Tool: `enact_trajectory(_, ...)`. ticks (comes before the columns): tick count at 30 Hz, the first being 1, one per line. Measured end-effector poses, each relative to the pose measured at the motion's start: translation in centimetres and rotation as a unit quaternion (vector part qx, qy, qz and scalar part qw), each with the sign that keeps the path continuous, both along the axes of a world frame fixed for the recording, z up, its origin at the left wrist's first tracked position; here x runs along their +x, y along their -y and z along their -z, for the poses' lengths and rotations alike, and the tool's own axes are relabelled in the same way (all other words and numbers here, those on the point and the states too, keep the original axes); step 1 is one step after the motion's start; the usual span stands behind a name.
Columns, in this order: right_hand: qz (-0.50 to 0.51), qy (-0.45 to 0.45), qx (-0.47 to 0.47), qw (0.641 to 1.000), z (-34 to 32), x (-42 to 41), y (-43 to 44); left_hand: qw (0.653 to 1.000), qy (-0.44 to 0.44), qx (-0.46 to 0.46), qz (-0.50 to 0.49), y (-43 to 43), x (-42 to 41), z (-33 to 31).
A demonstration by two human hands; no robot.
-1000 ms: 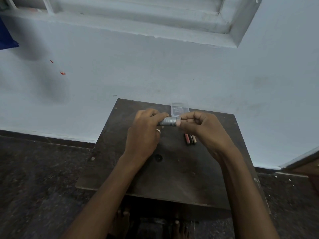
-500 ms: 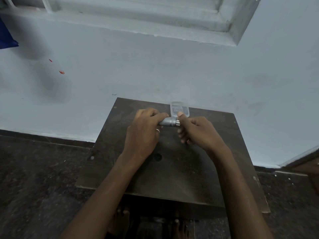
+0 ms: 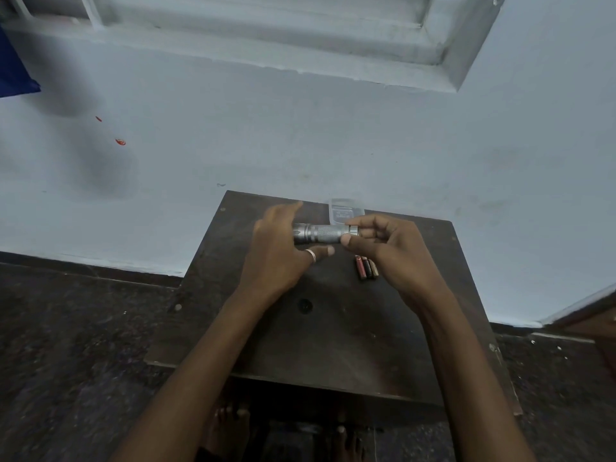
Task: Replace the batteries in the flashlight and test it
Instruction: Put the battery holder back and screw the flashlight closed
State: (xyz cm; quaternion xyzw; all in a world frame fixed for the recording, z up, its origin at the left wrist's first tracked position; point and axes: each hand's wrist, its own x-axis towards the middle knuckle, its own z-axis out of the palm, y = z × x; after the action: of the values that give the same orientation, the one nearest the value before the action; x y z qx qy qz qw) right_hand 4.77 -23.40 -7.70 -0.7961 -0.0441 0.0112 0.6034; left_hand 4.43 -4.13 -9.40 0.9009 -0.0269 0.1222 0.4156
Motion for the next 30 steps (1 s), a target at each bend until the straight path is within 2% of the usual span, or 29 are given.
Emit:
enact_trajectory(2, 0.009, 0.002, 0.007, 1.000, 0.12, 0.06, 0.32, 0.983, -0.128, -0.132, -0.018, -0.17, 0.09, -0.50)
enact_trajectory(5, 0.017, 0.004, 0.043, 0.999, 0.14, 0.07, 0.50, 0.904, -0.264, -0.331, -0.052, -0.37, 0.35, -0.98)
enact_trajectory(7, 0.008, 0.006, 0.061, 0.998, 0.13, 0.13, 0.52, 0.871, -0.280, -0.399, -0.066, -0.44, 0.62, -0.84)
enact_trajectory(11, -0.012, -0.004, 0.047, 0.999, 0.33, 0.24, 0.32, 0.826, -0.257, -0.497, -0.064, -0.65, 0.77, -0.70)
enact_trajectory(14, -0.004, -0.045, 0.032, 0.998, 0.40, 0.06, -0.06, 0.811, -0.244, -0.530, -0.042, -0.88, 0.85, -0.63)
enact_trajectory(19, 0.044, -0.101, -0.065, 0.992, 0.29, 0.12, -0.23, 0.801, -0.250, -0.545, -0.012, -0.75, 0.67, -0.60)
enact_trajectory(25, -0.009, -0.041, 0.043, 0.998, 0.07, 0.30, 0.58, 0.799, -0.238, -0.551, -0.036, -0.85, 0.79, -0.54)
enact_trajectory(30, -0.023, -0.041, 0.033, 0.998, 0.35, 0.54, 0.56, 0.798, -0.232, -0.556, -0.037, -0.96, 0.78, -0.45)
